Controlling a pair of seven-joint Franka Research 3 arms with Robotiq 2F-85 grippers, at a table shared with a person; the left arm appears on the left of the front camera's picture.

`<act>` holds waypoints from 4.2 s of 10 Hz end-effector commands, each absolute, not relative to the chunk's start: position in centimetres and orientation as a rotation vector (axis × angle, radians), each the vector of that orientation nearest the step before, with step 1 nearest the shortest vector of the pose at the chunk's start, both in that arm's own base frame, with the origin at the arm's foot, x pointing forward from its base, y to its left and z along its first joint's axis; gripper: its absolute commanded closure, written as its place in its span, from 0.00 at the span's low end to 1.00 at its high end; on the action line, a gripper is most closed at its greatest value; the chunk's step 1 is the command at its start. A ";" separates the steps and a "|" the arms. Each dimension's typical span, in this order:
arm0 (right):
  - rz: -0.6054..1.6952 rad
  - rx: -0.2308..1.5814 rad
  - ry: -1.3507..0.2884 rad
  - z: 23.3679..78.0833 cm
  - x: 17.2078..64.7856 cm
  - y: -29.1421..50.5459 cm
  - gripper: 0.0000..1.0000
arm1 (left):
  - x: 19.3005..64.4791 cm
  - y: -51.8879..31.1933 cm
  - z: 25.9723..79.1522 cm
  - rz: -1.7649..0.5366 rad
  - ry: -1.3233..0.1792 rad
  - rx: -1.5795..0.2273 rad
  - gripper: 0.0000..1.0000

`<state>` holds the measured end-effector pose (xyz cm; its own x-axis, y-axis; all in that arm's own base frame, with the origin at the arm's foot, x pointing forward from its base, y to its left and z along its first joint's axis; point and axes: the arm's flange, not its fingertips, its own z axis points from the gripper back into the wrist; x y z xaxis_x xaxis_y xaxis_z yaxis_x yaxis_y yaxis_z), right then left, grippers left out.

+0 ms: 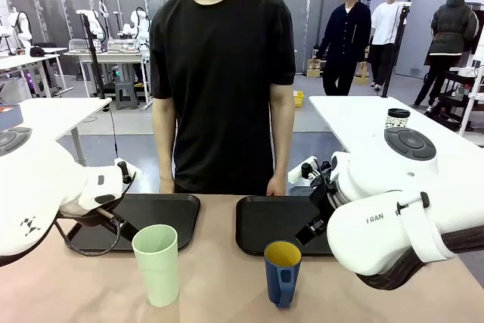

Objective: Sort and store the cups by type.
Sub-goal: Pick up the Reusable plastic cup.

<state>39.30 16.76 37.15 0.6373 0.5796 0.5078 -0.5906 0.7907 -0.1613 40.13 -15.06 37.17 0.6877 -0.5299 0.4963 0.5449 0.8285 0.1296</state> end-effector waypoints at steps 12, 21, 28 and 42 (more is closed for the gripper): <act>0.665 0.022 -0.572 37.1 39.3 16.7 0.00 | 40.1 -15.0 37.2 -0.601 -0.546 -0.029 0.00; 0.668 0.020 -0.573 37.1 39.3 16.8 0.00 | 40.1 -15.1 37.2 -0.602 -0.546 -0.029 0.00; 0.561 -0.156 -0.699 44.4 38.1 17.7 0.00 | 38.6 -15.3 41.1 -0.536 -0.657 -0.027 0.00; 0.478 -0.318 -0.869 50.5 32.8 17.7 0.00 | 31.6 -16.8 47.1 -0.604 -0.877 0.068 0.00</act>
<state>33.18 19.38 52.40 0.5219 0.5708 0.6338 -0.3203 0.8198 -0.4747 35.12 -18.67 50.43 0.4615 -0.5364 0.7066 0.5040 0.8140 0.2887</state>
